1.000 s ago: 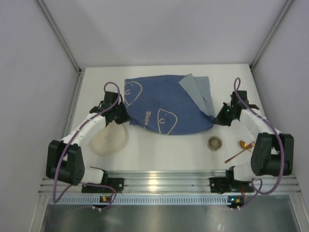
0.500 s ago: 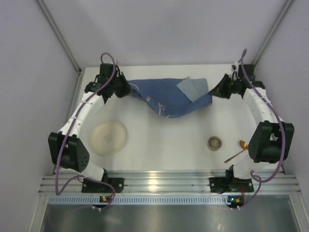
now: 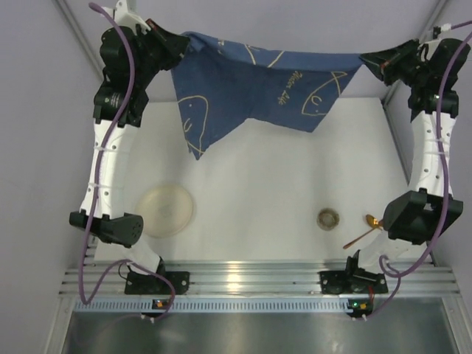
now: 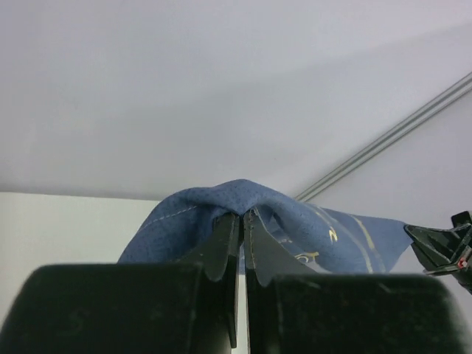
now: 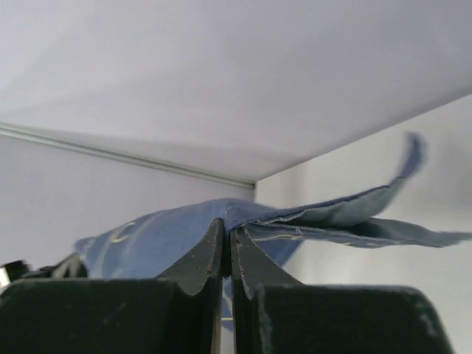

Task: Set the dinner table for one person

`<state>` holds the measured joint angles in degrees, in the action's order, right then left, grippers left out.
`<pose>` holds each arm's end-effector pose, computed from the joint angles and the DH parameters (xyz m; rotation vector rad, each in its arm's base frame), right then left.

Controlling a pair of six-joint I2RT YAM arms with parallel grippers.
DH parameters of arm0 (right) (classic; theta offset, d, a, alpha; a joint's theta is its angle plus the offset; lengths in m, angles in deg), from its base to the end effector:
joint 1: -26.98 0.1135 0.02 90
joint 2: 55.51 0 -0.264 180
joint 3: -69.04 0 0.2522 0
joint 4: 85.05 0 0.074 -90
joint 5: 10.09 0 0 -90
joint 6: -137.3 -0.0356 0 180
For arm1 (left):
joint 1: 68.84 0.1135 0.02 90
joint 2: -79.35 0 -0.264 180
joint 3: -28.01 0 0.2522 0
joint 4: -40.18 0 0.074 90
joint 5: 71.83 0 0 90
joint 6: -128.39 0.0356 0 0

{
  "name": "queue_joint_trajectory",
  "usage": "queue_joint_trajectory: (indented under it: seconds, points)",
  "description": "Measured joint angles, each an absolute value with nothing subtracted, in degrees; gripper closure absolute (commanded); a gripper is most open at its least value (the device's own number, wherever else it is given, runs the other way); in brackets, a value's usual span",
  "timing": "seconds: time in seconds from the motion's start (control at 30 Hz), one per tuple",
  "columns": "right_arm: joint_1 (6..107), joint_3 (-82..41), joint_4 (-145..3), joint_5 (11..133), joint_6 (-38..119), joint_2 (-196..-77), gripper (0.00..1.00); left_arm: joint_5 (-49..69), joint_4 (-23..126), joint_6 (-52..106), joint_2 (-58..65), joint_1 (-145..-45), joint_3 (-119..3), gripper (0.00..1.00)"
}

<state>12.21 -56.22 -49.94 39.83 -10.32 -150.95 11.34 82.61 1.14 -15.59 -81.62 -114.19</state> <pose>0.3584 -0.0708 0.4924 0.5417 1.6871 1.1309 0.3139 -0.0755 0.5710 -0.2279 1.5214 -0.7893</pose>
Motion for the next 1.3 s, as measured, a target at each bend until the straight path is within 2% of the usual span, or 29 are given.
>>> queue_joint_trajectory:
  seconds: [0.17,0.27,0.37,0.57,0.7,0.83,1.03,1.13,1.27,1.3]
  points:
    - [12.2,-42.7,-66.3,32.5,-30.4,-153.0,1.0,11.4,82.2,-0.6,-19.8,-81.2,-113.8,1.0]
    - [12.2,-42.8,-69.5,29.4,-37.2,-158.9,1.0,10.8,82.2,-1.8,-23.8,-80.6,-113.9,1.0]
    - [12.2,-50.3,-67.8,27.6,-39.5,-166.4,1.0,9.4,82.3,-2.8,-28.1,-79.9,-115.0,1.0]
    - [12.1,-78.4,-68.0,25.7,-44.5,-181.0,1.0,4.0,81.0,-6.8,-37.5,-77.2,-121.6,1.0]
    - [11.5,-80.4,-73.6,24.2,-46.5,-180.0,1.0,-0.7,77.4,-8.0,-38.2,-74.5,-121.8,1.0]
    - [9.9,-59.7,-72.6,22.1,-40.2,-165.6,1.0,-5.3,73.9,-6.8,-33.9,-72.8,-117.9,1.0]
    - [9.2,-46.6,-41.5,30.0,-9.9,-149.4,1.0,-7.2,67.0,-4.8,-7.0,-72.4,-76.5,1.0]
    - [9.6,-28.7,-37.7,35.6,-1.8,-140.8,1.0,-7.5,63.6,-6.0,2.7,-72.2,-57.0,1.0]
    - [9.6,0.1,-40.2,40.5,3.1,-138.4,1.0,-6.1,64.7,-6.5,5.8,-72.2,-36.1,0.69]
    - [9.5,5.9,-40.2,41.8,4.3,-140.6,0.98,-5.8,66.5,-6.1,5.4,-72.2,-32.6,0.51]
